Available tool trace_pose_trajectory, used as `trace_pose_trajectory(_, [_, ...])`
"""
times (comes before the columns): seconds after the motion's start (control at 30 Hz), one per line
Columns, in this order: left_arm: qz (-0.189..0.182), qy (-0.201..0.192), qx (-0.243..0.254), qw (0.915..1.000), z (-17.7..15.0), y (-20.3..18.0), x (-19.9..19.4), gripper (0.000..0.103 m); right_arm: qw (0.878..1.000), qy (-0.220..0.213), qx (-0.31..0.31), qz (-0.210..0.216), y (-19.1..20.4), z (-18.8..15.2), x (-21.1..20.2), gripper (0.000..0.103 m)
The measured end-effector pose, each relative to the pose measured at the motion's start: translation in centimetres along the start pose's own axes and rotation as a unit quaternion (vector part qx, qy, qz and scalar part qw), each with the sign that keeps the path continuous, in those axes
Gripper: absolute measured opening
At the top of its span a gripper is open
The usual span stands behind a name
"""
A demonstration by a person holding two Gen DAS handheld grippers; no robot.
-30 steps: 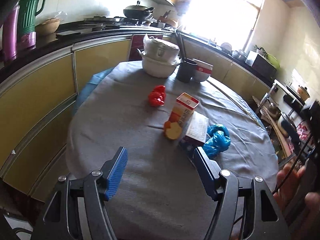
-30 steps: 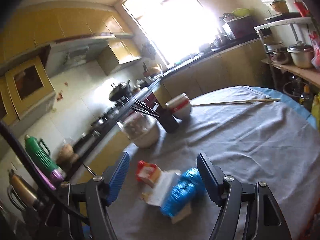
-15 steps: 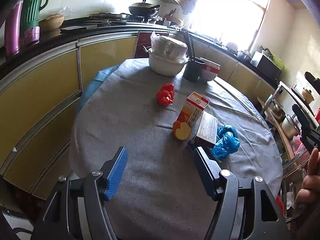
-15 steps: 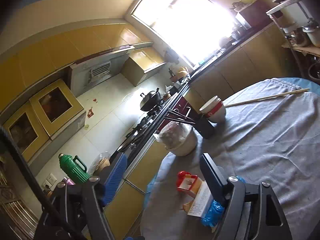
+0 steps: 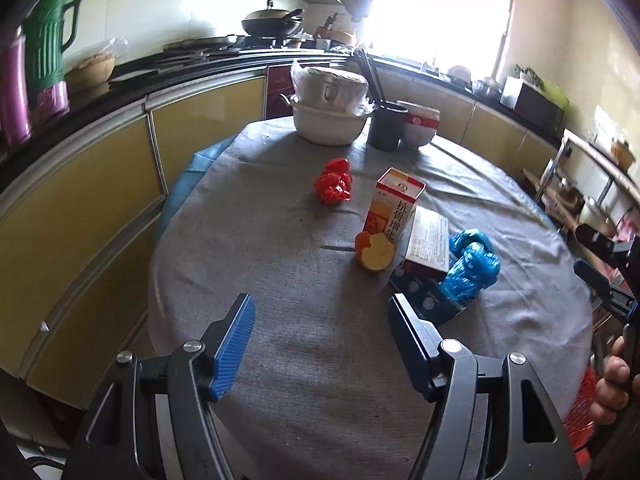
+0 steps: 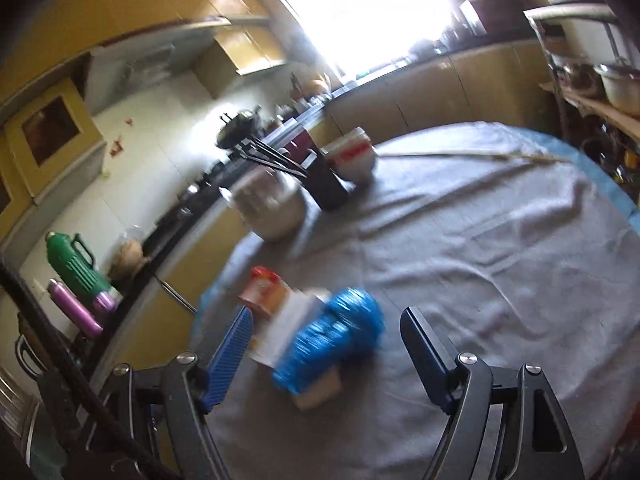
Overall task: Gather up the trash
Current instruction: 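Grasp the blue plastic bag with the right tool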
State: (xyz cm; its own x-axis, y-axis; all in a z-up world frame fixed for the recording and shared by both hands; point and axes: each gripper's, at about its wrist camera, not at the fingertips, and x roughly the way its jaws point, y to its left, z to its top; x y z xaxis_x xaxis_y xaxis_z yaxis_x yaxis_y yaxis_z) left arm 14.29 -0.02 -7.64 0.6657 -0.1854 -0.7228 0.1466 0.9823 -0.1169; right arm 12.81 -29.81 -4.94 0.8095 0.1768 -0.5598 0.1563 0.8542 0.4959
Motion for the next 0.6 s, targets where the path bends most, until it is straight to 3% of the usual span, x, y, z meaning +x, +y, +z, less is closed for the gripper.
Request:
trace_pose_trajectory(0.13, [0.006, 0.021, 0.028, 0.9994, -0.2, -0.8, 1.5, 0.069, 0.999, 0.046, 0.023, -0.004, -2.2, -1.3, 1.5, 0.079])
trace_pose_trajectory(0.37, [0.005, 0.038, 0.034, 0.9987, -0.3, -1.2, 2.9, 0.069, 0.984, 0.113, 0.124, 0.055, -3.7, -1.8, 5.9, 0.079])
trace_pose_trajectory(0.6, [0.007, 0.045, 0.034, 0.9984, 0.2, -0.8, 4.2, 0.069, 0.975, 0.143, 0.163, 0.039, -3.2, -0.9, 10.4, 0.079])
